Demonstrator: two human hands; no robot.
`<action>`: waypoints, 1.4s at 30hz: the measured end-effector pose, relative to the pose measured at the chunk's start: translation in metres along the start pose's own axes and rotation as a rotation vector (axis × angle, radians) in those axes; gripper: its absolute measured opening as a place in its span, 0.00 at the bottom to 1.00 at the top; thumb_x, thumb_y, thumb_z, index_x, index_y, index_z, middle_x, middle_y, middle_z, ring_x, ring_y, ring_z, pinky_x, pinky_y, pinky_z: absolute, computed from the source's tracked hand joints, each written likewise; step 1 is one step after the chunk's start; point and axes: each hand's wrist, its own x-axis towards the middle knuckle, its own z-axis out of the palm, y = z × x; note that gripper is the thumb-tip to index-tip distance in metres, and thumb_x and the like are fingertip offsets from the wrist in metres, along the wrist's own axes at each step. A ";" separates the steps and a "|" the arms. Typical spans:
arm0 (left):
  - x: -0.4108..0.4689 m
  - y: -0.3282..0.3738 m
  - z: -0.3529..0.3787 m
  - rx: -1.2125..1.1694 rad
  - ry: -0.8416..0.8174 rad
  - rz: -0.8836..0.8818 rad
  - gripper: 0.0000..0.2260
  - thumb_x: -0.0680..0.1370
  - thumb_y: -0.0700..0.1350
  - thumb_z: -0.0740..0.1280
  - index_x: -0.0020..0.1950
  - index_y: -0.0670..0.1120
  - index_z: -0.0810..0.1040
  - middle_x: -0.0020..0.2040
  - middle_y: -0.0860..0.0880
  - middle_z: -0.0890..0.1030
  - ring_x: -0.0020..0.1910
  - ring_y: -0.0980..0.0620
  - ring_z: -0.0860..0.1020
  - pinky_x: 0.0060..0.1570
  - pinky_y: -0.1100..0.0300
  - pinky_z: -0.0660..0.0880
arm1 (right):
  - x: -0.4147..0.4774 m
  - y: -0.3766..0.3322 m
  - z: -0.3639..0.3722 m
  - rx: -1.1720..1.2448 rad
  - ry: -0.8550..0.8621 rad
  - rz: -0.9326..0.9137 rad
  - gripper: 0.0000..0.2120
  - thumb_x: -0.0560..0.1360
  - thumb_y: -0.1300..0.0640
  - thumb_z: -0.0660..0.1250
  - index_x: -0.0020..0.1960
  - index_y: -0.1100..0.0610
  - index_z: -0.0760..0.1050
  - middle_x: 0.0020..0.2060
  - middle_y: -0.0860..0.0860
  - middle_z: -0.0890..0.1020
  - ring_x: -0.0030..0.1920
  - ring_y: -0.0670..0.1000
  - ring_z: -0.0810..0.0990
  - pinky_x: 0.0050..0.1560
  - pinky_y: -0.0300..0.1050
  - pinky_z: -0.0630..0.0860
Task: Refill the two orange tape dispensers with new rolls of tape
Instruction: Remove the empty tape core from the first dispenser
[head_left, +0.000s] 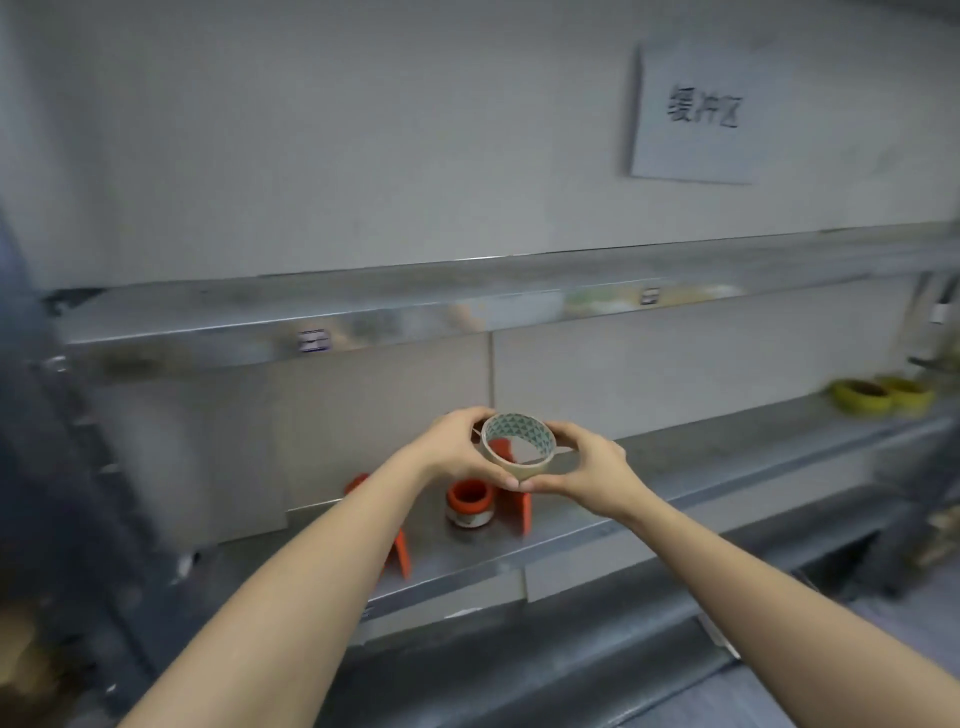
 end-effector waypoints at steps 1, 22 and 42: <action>0.010 0.012 0.012 -0.007 -0.019 0.009 0.34 0.62 0.41 0.83 0.66 0.45 0.75 0.57 0.52 0.80 0.55 0.57 0.76 0.54 0.67 0.69 | -0.003 0.011 -0.015 -0.012 0.014 0.014 0.38 0.57 0.40 0.78 0.64 0.45 0.71 0.59 0.42 0.80 0.64 0.44 0.74 0.72 0.51 0.58; 0.270 0.208 0.289 -0.146 -0.095 0.070 0.34 0.64 0.34 0.80 0.67 0.41 0.73 0.56 0.51 0.77 0.53 0.57 0.75 0.44 0.83 0.69 | 0.058 0.317 -0.300 -0.067 -0.018 0.158 0.39 0.59 0.40 0.77 0.67 0.46 0.69 0.61 0.43 0.78 0.67 0.46 0.71 0.72 0.51 0.60; 0.532 0.260 0.425 0.032 -0.112 -0.154 0.32 0.64 0.46 0.82 0.65 0.45 0.74 0.61 0.47 0.77 0.59 0.50 0.77 0.58 0.58 0.74 | 0.233 0.547 -0.411 -0.045 -0.278 0.181 0.60 0.42 0.22 0.68 0.68 0.51 0.69 0.63 0.46 0.78 0.65 0.48 0.74 0.67 0.50 0.70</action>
